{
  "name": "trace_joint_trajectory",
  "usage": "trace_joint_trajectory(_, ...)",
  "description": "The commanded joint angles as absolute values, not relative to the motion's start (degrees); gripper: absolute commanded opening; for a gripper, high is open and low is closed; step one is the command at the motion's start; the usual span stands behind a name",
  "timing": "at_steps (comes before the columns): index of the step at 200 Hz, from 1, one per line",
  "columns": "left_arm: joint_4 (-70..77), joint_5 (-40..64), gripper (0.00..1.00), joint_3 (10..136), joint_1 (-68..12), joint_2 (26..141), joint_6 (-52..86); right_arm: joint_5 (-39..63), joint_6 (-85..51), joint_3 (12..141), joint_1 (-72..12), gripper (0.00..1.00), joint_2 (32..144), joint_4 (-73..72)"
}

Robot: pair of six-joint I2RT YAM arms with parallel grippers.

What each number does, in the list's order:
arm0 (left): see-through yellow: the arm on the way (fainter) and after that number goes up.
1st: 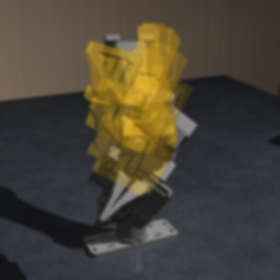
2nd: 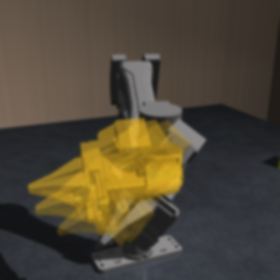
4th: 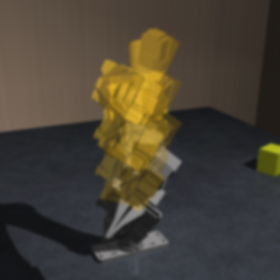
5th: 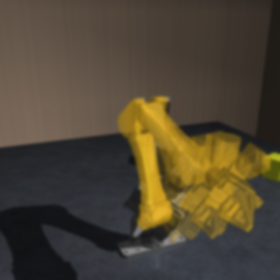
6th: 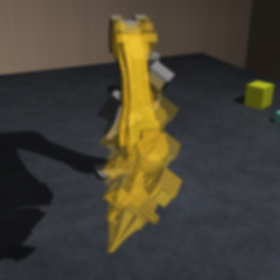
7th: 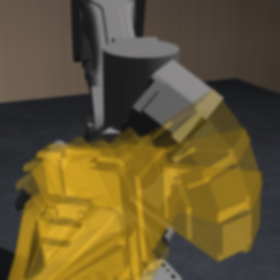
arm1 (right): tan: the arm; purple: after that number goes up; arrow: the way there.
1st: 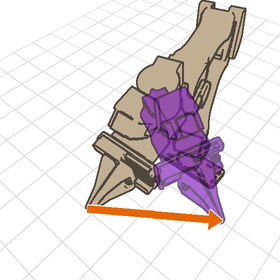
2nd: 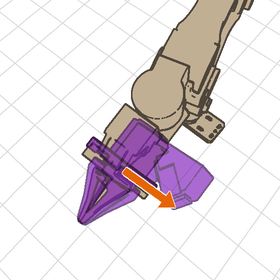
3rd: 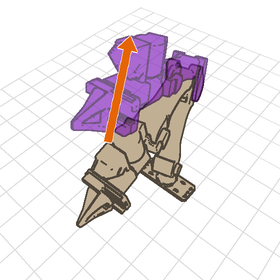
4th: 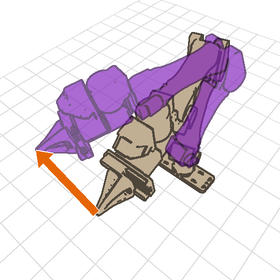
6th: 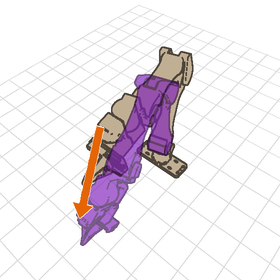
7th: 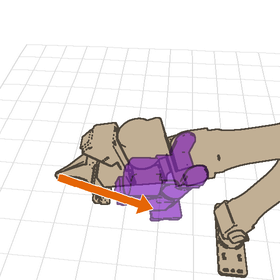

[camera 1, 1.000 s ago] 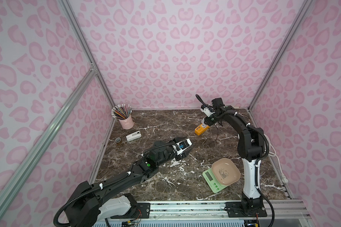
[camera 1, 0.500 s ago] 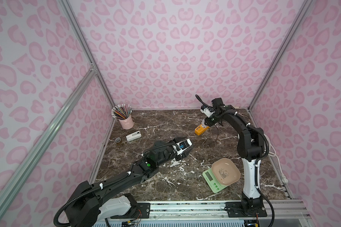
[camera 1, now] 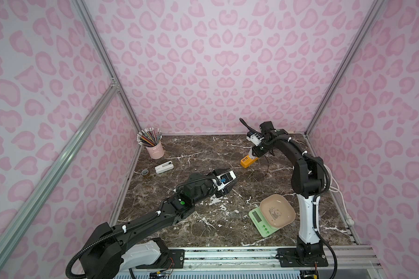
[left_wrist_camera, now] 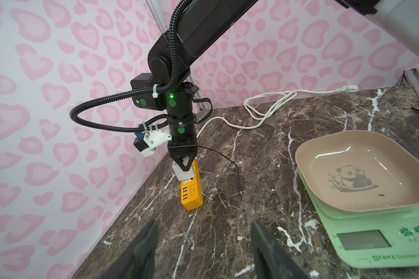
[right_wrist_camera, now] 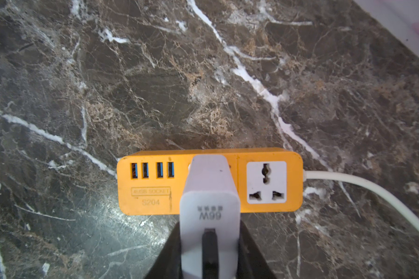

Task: Charge the electronic scale
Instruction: Insert the plug into the socket.

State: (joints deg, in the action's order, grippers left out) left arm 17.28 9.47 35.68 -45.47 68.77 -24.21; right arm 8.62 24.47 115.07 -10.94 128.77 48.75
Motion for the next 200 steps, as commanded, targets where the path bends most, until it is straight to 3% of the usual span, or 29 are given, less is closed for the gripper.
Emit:
trace_joint_trajectory(1,17.2,10.1,0.63,36.3,-45.4,69.2,-24.7,5.9,23.7,115.0,-11.0,0.0,128.3,56.3)
trace_joint_trajectory(89,17.2,10.9,0.63,35.7,-45.4,68.5,-24.6,6.0,21.0,102.5,-10.8,0.0,120.6,54.0)
trace_joint_trajectory(200,17.6,11.3,0.63,35.0,-45.4,67.9,-24.3,5.4,20.9,104.6,-11.3,0.0,126.5,54.1)
